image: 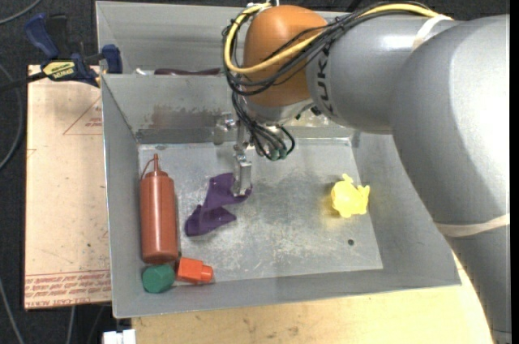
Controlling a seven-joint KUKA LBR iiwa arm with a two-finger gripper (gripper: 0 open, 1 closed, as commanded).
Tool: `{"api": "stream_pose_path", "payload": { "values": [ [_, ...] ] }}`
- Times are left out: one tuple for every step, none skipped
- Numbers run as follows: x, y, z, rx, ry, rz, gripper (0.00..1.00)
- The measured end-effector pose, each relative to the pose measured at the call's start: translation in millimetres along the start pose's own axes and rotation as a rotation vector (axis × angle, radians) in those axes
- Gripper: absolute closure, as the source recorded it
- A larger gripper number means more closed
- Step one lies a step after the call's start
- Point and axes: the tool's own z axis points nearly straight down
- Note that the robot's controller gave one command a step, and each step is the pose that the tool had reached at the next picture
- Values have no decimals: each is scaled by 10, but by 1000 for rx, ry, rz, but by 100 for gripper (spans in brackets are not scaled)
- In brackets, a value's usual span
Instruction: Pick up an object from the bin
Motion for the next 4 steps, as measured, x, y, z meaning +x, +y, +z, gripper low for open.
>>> {"api": "stream_pose_path", "payload": {
  "values": [
    [306, 53, 282, -5, 5, -113, 0],
    [455, -175, 302, -1, -1, -44, 100],
    [446, -161, 303, -1, -1, -36, 100],
    [388, -93, 316, 0, -4, -112, 100]
  ]
}}
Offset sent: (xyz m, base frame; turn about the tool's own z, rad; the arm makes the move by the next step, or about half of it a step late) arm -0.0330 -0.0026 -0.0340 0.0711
